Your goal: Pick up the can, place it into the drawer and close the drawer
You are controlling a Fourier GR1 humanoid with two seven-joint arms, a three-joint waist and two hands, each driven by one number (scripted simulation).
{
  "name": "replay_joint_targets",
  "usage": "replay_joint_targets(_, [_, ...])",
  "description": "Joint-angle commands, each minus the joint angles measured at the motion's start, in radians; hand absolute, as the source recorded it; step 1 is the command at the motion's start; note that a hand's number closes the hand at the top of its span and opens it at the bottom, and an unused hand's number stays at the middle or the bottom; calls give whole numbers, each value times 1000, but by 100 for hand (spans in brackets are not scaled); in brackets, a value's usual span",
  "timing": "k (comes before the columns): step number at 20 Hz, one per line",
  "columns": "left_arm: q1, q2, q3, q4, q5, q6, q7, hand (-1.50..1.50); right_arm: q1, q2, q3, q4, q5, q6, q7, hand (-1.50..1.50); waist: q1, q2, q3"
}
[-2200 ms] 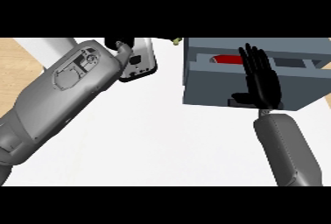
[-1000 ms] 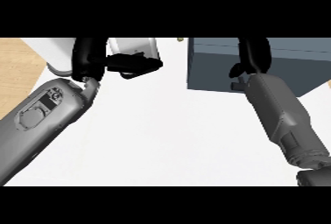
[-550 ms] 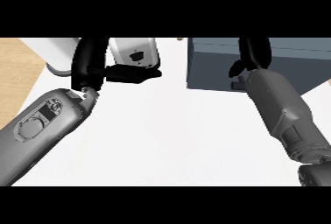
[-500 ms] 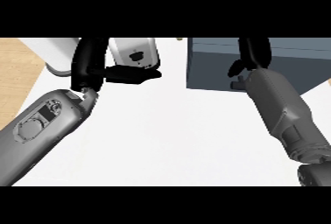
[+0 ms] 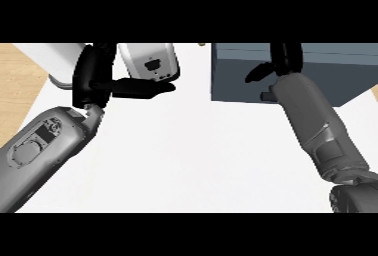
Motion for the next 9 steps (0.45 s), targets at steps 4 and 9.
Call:
replay_joint_targets(4, [65,6,5,-32,-16,11,-16,-150,-90,87,-195,-38,-251,119,-43,-150,3,-17,-2])
replay_joint_targets(9, [110,41,38,-76,-15,-13,-8,-150,-136,92,-211,-29,-275,111,-36,-150,1,-16,-4])
